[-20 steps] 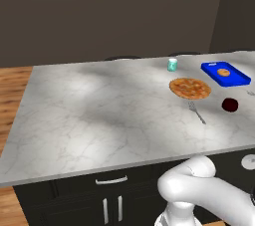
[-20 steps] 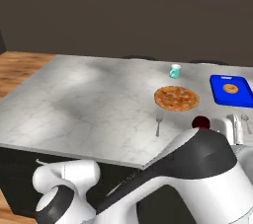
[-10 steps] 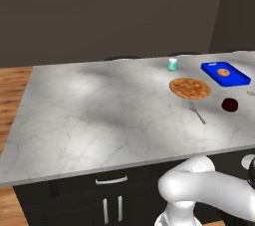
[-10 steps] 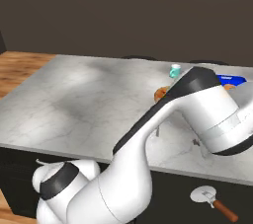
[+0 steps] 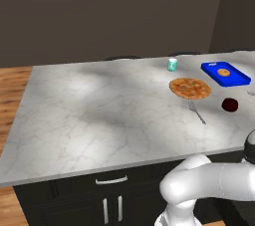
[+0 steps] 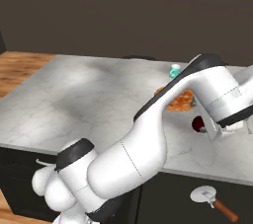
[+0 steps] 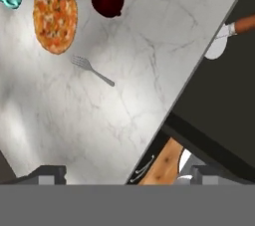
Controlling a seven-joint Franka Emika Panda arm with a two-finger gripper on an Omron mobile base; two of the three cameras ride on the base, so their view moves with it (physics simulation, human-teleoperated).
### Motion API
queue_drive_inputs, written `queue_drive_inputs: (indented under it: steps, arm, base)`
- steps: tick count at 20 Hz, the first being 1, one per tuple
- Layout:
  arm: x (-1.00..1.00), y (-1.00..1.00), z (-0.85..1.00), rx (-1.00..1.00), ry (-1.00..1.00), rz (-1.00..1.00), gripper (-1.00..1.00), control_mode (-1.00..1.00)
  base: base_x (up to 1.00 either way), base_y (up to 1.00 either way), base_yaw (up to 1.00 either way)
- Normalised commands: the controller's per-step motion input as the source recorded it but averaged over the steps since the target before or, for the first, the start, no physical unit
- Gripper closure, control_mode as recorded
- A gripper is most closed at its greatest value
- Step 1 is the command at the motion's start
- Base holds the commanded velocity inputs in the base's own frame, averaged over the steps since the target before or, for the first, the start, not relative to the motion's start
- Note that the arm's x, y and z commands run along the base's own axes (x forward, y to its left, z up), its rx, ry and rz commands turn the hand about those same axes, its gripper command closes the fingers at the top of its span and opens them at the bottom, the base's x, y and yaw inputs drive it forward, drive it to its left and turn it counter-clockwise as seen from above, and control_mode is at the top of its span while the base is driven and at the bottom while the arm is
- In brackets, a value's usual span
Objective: Take the pizza cutter from the drawer on the right and place it on the dining counter for cutting.
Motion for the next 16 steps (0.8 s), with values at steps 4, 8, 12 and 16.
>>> queue_drive_inputs:
  steps: [4,8,12,16]
  arm:
    - [-0.3,-0.61,-0.24,-0.05,-0.04,0.07,-1.0,-1.0]
    - [-0.37,-0.37,-0.43,-0.12,-0.04,0.07,-1.0,-1.0]
    - [-0.27,-0.08,-0.64,-0.21,-0.01,0.11,-1.0,-1.0]
    - [-0.2,-0.01,-0.72,-0.25,0.0,0.16,-1.0,-1.0]
  base:
    - [0.0,0.0,0.0]
    - [0.0,0.0,0.0]
    - [0.0,0.0,0.0]
    - [0.0,0.0,0.0]
